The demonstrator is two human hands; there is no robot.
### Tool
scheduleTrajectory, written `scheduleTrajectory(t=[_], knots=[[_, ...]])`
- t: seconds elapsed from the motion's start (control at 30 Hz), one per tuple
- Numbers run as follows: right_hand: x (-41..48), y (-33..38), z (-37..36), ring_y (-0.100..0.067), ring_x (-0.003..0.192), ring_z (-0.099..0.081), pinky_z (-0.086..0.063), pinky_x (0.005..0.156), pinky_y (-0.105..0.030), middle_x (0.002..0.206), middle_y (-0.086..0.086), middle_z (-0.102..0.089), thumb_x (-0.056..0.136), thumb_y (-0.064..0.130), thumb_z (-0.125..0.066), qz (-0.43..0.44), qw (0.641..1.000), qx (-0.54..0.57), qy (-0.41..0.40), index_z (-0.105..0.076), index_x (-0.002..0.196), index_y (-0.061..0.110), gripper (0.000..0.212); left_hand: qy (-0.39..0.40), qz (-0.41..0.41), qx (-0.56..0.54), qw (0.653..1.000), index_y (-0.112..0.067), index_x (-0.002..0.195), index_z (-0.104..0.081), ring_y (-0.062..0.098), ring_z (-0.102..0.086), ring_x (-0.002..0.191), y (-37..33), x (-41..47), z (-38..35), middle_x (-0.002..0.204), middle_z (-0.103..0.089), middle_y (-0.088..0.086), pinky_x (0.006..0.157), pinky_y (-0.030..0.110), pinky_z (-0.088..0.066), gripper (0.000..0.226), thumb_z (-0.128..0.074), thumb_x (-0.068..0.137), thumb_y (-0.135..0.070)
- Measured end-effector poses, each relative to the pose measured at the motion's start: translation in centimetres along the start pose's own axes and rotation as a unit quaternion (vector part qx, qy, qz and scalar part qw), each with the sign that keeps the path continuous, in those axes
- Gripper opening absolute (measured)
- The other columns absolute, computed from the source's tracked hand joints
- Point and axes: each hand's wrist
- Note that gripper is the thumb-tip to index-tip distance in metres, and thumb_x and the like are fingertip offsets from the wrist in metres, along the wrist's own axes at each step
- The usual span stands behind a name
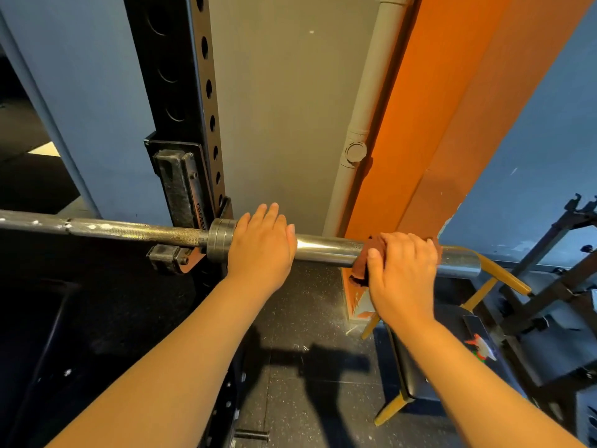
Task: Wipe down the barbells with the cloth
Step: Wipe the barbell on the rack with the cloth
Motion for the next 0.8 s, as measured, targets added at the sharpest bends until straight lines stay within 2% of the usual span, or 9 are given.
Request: scheduleTrajectory(t=[0.17,0.27,0.37,0.47,0.53,0.6,0.7,0.77,0.8], knots=[[0.0,1.5,-0.8,-0.027,0.131,-0.046,-0.026,0.119,-0.051,0.137,-0.004,-0.058,0.106,0.048,-0.029,0.07,0.995,-0.052,0.04,-0.051,0.144,0.017,0.053,0.055,0.004,0.007,0.998,-0.012,0.143,-0.055,0.023,-0.026,0.152,0.0,0.9,0.8,0.162,-0.037,0.006,0.123,0.041,-0.016,0.054,-0.018,0.111,-0.033],[-0.1,3.4,-1.2,-0.028,0.135,-0.043,-0.023,0.12,-0.051,0.141,-0.004,-0.055,0.106,0.049,-0.026,0.065,0.994,-0.071,0.057,-0.046,0.149,0.017,0.057,0.02,0.008,0.019,1.0,-0.01,0.14,-0.057,0.025,-0.03,0.15,-0.2,0.4,0.6,0.157,-0.045,0.007,0.124,0.043,-0.016,0.056,-0.017,0.109,-0.035],[-0.6,5.2,-1.8,-0.03,0.135,-0.043,-0.025,0.119,-0.049,0.144,-0.005,-0.051,0.107,0.045,-0.031,0.128,0.988,-0.054,0.062,-0.042,0.151,0.016,0.054,-0.008,-0.001,0.012,1.0,-0.009,0.145,-0.051,0.028,-0.031,0.149,-0.2,0.0,0.6,0.156,-0.045,0.009,0.124,0.047,-0.021,0.061,-0.014,0.106,-0.038],[0.6,2.1,0.2,-0.023,0.126,-0.049,-0.034,0.111,-0.04,0.138,-0.001,-0.054,0.108,0.036,-0.038,0.19,0.978,-0.022,0.083,-0.047,0.146,0.019,0.043,-0.023,-0.02,0.011,0.999,-0.007,0.152,-0.041,0.031,-0.027,0.151,0.1,-0.4,0.4,0.16,-0.037,0.013,0.124,0.05,-0.023,0.059,-0.017,0.108,-0.037],[0.7,-1.9,1.5,-0.02,0.121,-0.05,-0.036,0.108,-0.038,0.133,0.001,-0.057,0.108,0.031,-0.04,0.161,0.984,-0.01,0.077,-0.051,0.14,0.02,0.036,-0.055,-0.038,0.003,0.998,-0.005,0.152,-0.042,0.031,-0.03,0.15,0.3,-1.1,0.1,0.16,-0.039,0.014,0.123,0.051,-0.025,0.058,-0.019,0.109,-0.035],[0.1,-5.3,2.4,-0.021,0.124,-0.05,-0.034,0.113,-0.041,0.13,0.001,-0.057,0.109,0.031,-0.035,0.079,0.996,-0.002,0.044,-0.052,0.137,0.021,0.034,-0.072,-0.041,-0.006,0.997,-0.004,0.149,-0.046,0.031,-0.035,0.148,0.2,-1.6,-0.2,0.156,-0.044,0.014,0.122,0.052,-0.027,0.059,-0.019,0.108,-0.035],[-1.0,-4.8,1.3,-0.028,0.139,-0.04,-0.016,0.125,-0.05,0.139,-0.004,-0.053,0.108,0.035,-0.026,-0.053,0.999,0.006,0.011,-0.05,0.14,0.019,0.042,-0.07,-0.008,0.011,0.997,-0.007,0.146,-0.051,0.029,-0.034,0.149,-0.6,-1.3,-0.4,0.153,-0.048,0.012,0.122,0.054,-0.025,0.058,-0.019,0.107,-0.035],[-1.2,-2.3,0.1,-0.029,0.147,-0.031,-0.008,0.127,-0.052,0.146,-0.003,-0.048,0.107,0.039,-0.022,-0.075,0.997,0.014,0.015,-0.048,0.144,0.019,0.05,-0.069,0.017,0.02,0.997,-0.009,0.145,-0.053,0.027,-0.03,0.151,-0.9,-0.8,-0.5,0.156,-0.045,0.009,0.123,0.054,-0.022,0.06,-0.017,0.106,-0.037],[-1.3,-1.7,-0.1,-0.028,0.148,-0.029,-0.007,0.127,-0.051,0.147,-0.002,-0.047,0.108,0.04,-0.021,-0.048,0.998,0.018,0.027,-0.047,0.146,0.02,0.051,-0.067,0.019,0.026,0.997,-0.01,0.145,-0.053,0.026,-0.029,0.152,-0.9,-0.6,-0.7,0.157,-0.044,0.009,0.123,0.054,-0.021,0.062,-0.015,0.106,-0.038]])
Point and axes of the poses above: each hand's wrist, its own x-axis towards the middle knuckle, its own z-axis out of the back of the hand, y = z × x
